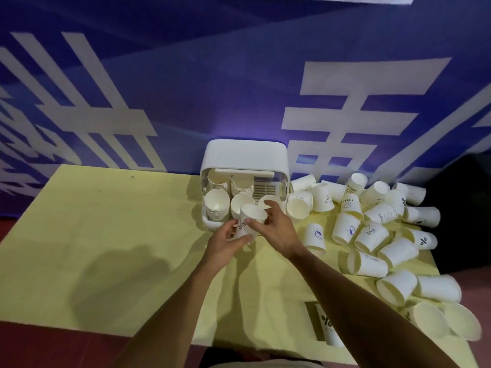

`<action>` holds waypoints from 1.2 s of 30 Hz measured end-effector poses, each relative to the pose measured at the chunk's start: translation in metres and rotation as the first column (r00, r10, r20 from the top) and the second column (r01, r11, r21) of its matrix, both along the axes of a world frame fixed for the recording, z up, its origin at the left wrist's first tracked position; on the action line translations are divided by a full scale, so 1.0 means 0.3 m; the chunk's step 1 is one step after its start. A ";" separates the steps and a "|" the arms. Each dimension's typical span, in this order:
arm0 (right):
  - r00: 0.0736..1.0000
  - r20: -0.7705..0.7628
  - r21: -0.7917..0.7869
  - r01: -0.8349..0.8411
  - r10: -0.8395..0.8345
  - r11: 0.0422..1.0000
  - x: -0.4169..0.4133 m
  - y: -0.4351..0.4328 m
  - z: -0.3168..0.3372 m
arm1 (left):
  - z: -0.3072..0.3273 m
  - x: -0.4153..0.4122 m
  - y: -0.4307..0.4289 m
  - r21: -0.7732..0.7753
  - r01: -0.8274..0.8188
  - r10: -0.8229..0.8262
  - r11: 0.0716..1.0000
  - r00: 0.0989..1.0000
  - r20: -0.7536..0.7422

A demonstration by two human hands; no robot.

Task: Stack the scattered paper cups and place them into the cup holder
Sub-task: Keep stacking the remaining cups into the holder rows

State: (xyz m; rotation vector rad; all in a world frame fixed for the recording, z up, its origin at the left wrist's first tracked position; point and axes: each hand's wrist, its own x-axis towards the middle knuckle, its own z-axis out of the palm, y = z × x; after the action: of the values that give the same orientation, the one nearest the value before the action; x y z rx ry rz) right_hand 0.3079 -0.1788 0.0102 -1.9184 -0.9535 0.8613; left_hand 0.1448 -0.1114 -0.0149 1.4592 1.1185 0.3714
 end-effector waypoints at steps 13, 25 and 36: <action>0.960 0.165 0.225 0.185 -0.225 0.957 -0.089 0.138 0.055 | -0.085 -0.082 0.095 -0.071 0.149 -0.156 0.986 0.981 -0.113; 0.911 0.387 -0.007 0.161 -0.146 0.987 -0.105 0.146 -0.022 | -0.063 -0.180 0.215 -0.013 0.146 -0.146 0.989 0.978 -0.146; 0.863 0.466 -0.162 0.298 -0.193 0.940 -0.010 0.082 -0.085 | -0.024 -0.089 0.215 0.143 0.265 -0.232 0.954 0.949 -0.212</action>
State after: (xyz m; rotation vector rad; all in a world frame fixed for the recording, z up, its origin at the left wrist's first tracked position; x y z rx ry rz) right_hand 0.3050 -0.1543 -0.0154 -2.4435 -0.8603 0.3943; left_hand 0.1180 -0.0469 -0.0221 1.7964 1.0566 0.1503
